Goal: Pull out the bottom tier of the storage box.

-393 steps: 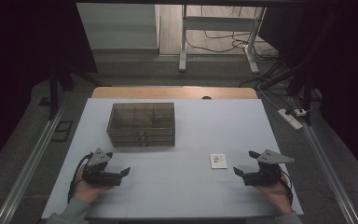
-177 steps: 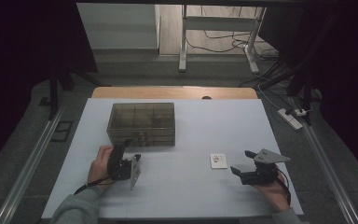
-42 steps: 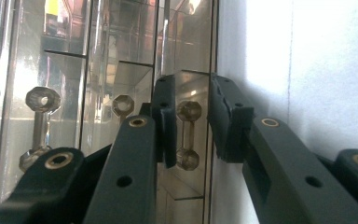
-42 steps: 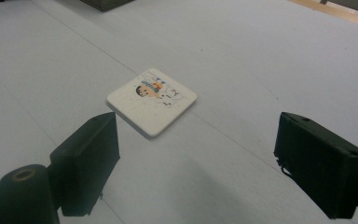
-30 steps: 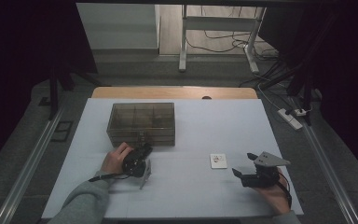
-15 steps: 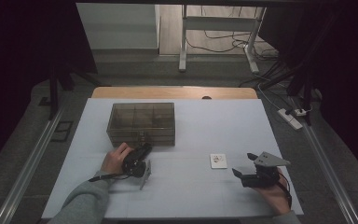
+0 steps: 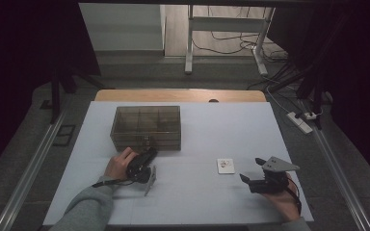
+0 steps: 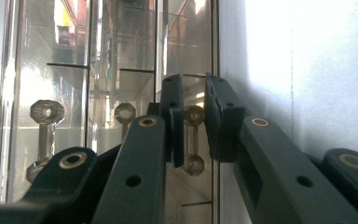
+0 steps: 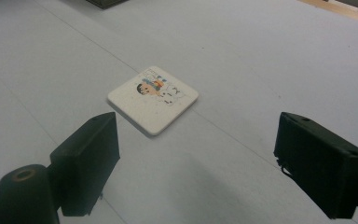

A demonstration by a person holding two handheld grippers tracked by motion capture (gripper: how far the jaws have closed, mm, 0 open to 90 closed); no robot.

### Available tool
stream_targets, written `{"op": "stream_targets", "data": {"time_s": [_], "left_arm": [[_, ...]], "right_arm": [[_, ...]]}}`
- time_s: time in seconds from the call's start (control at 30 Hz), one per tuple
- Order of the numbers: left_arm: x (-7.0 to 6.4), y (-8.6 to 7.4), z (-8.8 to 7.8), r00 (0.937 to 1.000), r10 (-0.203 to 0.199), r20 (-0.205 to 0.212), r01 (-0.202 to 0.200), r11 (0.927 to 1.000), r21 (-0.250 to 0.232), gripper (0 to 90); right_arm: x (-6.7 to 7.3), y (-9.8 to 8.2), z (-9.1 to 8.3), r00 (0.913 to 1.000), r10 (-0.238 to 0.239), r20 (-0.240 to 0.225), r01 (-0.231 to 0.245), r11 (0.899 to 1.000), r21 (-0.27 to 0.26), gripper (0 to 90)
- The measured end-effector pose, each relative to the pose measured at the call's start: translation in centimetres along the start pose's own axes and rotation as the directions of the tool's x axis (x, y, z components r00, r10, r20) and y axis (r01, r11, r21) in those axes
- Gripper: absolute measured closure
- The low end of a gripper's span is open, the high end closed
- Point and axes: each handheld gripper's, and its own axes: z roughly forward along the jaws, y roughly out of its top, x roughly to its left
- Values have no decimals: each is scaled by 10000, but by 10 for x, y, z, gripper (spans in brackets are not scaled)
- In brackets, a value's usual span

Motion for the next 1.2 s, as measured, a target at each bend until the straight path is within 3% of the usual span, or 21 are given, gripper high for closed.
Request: {"op": "stream_targets", "data": {"time_s": [1.2], "left_arm": [[-1, -3, -5, 9999, 117, -57, -118, 9997, -234, 798]], "right_arm": [[0, -1, 0, 10000, -22, -21, 22, 10000, 64, 137]]}}
